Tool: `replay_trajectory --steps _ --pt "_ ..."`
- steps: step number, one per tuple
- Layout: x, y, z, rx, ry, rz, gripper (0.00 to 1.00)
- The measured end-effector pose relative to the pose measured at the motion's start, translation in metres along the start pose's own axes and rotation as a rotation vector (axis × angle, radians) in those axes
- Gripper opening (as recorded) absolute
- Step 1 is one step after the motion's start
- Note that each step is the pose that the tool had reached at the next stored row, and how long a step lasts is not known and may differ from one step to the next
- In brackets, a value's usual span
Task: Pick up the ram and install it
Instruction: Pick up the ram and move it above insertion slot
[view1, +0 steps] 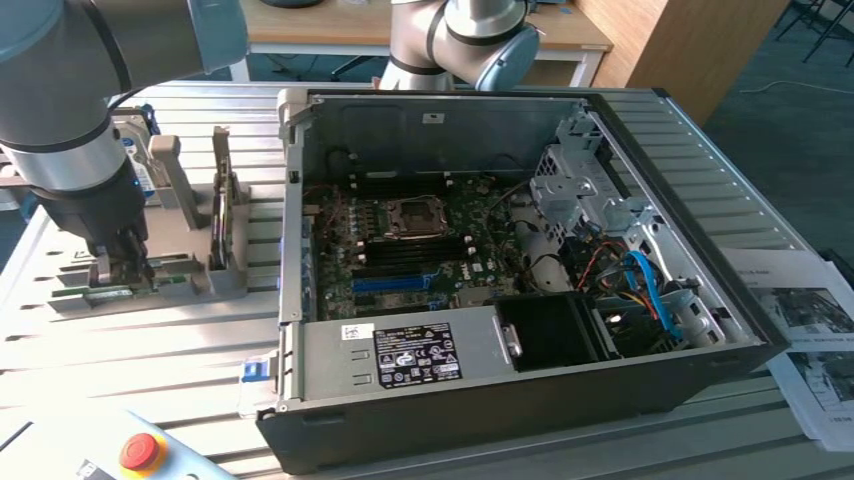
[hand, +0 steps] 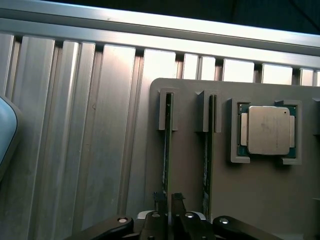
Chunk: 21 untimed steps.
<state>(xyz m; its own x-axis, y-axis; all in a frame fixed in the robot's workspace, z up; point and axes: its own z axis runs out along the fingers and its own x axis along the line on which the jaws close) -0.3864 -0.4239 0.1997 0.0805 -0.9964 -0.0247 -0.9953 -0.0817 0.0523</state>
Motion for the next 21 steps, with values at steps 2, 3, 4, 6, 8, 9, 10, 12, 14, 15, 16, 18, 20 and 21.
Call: replay_trajectory --steps 2,3,4,6,8,9,10,12,14,15,16,18,20,21 --pt "0.0 0.0 0.0 -0.0001 -0.0001 0.0 0.16" --pt "0.0 0.0 0.0 0.0 -0.0001 0.0 0.12" --pt "0.0 0.0 0.0 0.0 -0.0001 0.0 0.12" --pt "0.0 0.0 0.0 0.0 0.0 0.0 0.12" --pt "0.0 0.0 0.0 0.0 0.0 0.0 0.12" --pt "0.0 0.0 0.0 0.0 0.0 0.0 0.12" --pt "0.0 0.0 0.0 0.0 0.0 0.0 0.12" --pt "0.0 0.0 0.0 0.0 0.0 0.0 0.12" --pt "0.0 0.0 0.0 -0.0001 0.0 0.0 0.12" --pt "0.0 0.0 0.0 0.0 -0.0001 0.0 0.12" --pt "0.0 0.0 -0.0001 0.0002 -0.0002 0.0 0.12" --pt "0.0 0.0001 -0.0014 0.0001 -0.0001 0.0 0.12" --pt "-0.0001 0.0002 -0.0039 0.0001 -0.0001 0.0 0.12" --pt "-0.0001 0.0003 -0.0053 0.0001 -0.0001 0.0 0.12"
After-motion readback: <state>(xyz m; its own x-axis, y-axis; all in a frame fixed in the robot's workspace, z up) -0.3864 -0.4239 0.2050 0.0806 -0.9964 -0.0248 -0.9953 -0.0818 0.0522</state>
